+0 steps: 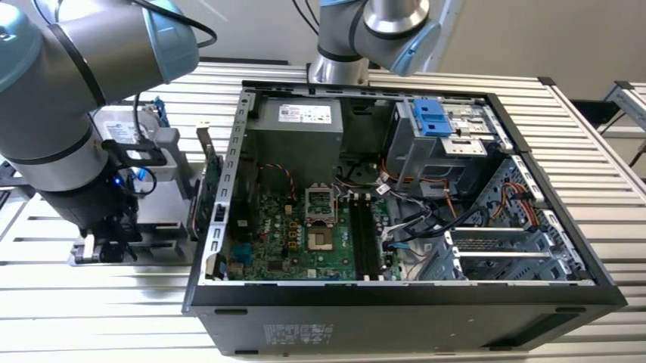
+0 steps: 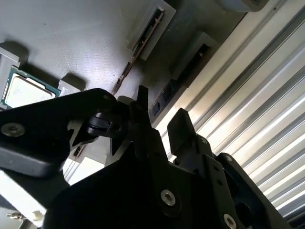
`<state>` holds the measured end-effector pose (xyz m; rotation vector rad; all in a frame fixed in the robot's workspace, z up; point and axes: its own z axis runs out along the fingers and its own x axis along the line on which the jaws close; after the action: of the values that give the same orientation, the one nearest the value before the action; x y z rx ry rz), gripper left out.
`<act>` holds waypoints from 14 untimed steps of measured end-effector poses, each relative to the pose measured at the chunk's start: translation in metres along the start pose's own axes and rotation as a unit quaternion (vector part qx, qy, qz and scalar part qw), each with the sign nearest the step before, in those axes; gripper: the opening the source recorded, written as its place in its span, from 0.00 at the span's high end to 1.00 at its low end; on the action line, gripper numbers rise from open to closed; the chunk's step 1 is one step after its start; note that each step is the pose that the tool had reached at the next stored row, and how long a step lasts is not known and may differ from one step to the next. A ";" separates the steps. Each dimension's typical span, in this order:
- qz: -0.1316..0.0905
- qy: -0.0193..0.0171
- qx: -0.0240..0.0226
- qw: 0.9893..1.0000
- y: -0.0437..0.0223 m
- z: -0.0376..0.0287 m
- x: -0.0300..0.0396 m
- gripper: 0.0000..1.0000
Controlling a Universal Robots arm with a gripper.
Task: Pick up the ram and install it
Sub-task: 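Pick up the ram and move it above insertion slot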
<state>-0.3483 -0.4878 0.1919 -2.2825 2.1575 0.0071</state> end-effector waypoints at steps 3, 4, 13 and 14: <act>0.000 0.000 0.000 1.000 0.0000 0.0000 0.0000 1.00; 0.000 0.000 0.000 1.000 0.0000 0.0000 0.0000 1.00; 0.000 0.000 0.000 1.000 0.0003 0.0001 0.0000 1.00; 0.000 0.000 0.000 1.000 0.0003 0.0001 0.0000 1.00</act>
<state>-0.3486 -0.4878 0.1917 -2.2825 2.1575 0.0071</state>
